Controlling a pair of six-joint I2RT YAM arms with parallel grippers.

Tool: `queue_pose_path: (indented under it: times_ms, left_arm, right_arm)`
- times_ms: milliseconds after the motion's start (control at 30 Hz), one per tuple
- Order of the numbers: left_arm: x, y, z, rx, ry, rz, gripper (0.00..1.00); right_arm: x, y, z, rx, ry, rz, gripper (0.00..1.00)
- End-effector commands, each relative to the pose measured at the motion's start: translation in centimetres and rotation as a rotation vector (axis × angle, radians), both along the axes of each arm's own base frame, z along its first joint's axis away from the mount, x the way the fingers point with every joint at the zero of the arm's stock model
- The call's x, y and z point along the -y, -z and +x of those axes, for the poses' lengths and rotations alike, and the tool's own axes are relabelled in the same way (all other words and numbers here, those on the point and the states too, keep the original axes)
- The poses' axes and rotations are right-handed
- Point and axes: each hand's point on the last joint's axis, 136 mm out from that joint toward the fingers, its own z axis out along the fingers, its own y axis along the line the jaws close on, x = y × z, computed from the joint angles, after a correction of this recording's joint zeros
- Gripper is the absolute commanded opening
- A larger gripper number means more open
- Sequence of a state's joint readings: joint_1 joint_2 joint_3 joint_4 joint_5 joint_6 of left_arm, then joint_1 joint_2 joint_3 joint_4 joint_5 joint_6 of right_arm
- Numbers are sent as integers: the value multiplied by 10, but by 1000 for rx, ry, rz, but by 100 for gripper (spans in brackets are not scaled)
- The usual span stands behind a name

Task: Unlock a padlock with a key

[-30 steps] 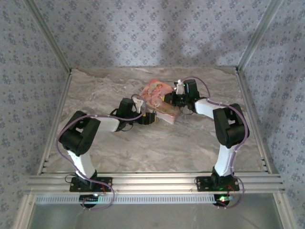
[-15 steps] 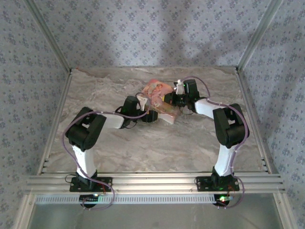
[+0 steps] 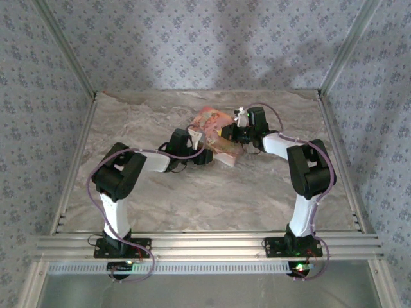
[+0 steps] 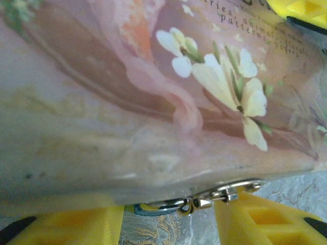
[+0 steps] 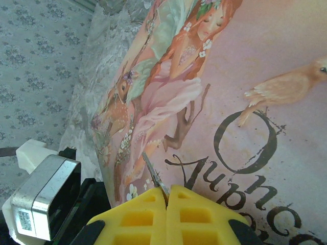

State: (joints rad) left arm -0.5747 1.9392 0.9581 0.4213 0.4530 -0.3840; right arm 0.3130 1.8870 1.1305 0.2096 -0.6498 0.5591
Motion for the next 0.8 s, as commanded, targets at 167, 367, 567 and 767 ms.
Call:
queue_pose_path:
  times_ms: [167, 367, 567, 767]
  left_arm:
    - [12, -4, 1, 0, 31, -18, 48]
    - [13, -2, 3, -8, 30, -15, 44]
    - [12, -2, 6, -10, 11, -13, 40]
    - [11, -1, 8, -13, -4, -9, 29]
  right_arm:
    - [6, 27, -14, -92, 13, -64, 0]
    - [5, 28, -14, -92, 11, -63, 0]
    - [4, 27, -15, -93, 8, -62, 0]
    - [1, 26, -16, -90, 2, -60, 0]
